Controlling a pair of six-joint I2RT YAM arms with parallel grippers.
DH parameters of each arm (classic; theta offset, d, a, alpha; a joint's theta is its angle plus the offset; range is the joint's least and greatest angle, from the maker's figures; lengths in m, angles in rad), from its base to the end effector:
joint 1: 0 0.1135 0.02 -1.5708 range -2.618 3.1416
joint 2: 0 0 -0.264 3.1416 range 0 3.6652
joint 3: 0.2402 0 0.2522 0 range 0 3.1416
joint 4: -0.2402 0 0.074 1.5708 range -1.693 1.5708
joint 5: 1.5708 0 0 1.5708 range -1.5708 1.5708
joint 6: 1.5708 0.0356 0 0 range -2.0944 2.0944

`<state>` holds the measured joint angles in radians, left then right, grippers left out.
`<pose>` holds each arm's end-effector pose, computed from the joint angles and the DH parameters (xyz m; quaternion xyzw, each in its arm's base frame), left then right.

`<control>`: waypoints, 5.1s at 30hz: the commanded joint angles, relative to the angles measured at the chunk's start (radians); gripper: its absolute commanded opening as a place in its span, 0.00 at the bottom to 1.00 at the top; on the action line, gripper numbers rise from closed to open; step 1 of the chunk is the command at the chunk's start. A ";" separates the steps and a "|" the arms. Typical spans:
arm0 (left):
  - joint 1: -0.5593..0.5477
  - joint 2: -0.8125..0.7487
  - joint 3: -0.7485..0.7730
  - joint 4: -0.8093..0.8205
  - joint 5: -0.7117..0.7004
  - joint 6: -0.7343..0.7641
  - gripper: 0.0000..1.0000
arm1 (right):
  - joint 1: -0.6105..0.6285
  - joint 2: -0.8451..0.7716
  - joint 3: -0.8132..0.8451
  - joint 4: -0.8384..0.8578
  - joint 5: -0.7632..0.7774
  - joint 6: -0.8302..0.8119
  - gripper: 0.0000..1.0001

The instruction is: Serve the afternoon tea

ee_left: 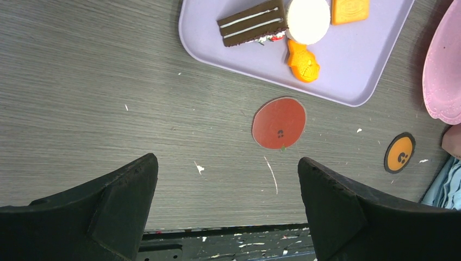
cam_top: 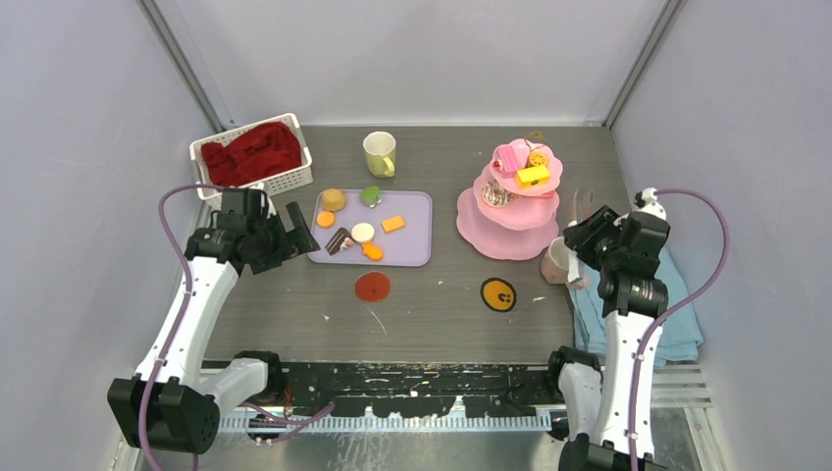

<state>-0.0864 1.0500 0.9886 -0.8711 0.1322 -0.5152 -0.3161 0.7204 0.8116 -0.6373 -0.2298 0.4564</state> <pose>0.2008 -0.0221 0.2996 -0.1813 0.9301 -0.1527 0.2804 0.1479 -0.0398 0.3133 0.2741 0.8232 0.1338 0.4788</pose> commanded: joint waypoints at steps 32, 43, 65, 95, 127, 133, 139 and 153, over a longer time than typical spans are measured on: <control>0.001 -0.002 0.017 0.018 -0.064 -0.034 1.00 | 0.386 0.016 0.305 -0.021 -0.435 -0.241 0.28; 0.002 -0.012 0.042 -0.031 -0.136 -0.031 1.00 | 1.074 0.269 0.235 0.025 0.304 -0.183 0.32; 0.002 0.018 0.013 0.006 -0.109 -0.017 1.00 | 1.129 0.773 0.297 0.436 0.352 -0.109 0.30; 0.003 0.019 -0.026 0.036 -0.071 -0.019 1.00 | 1.129 0.652 0.129 0.351 0.367 -0.063 0.28; 0.002 0.033 -0.026 0.041 -0.058 -0.026 1.00 | 1.184 0.746 0.157 0.432 0.494 -0.023 0.37; 0.003 0.024 -0.029 0.041 -0.060 -0.025 1.00 | 1.175 0.656 0.133 0.378 0.522 -0.022 0.37; 0.003 0.023 -0.026 0.041 -0.056 -0.026 1.00 | 1.175 0.579 0.152 0.334 0.536 -0.041 0.40; 0.002 0.028 -0.021 0.041 -0.058 -0.025 1.00 | 1.174 0.676 0.216 0.256 0.549 -0.198 0.53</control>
<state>-0.0864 1.0824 0.9585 -0.8673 0.0658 -0.5419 0.8597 1.3933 0.9653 -0.4221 0.3286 0.3077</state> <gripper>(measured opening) 0.997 0.527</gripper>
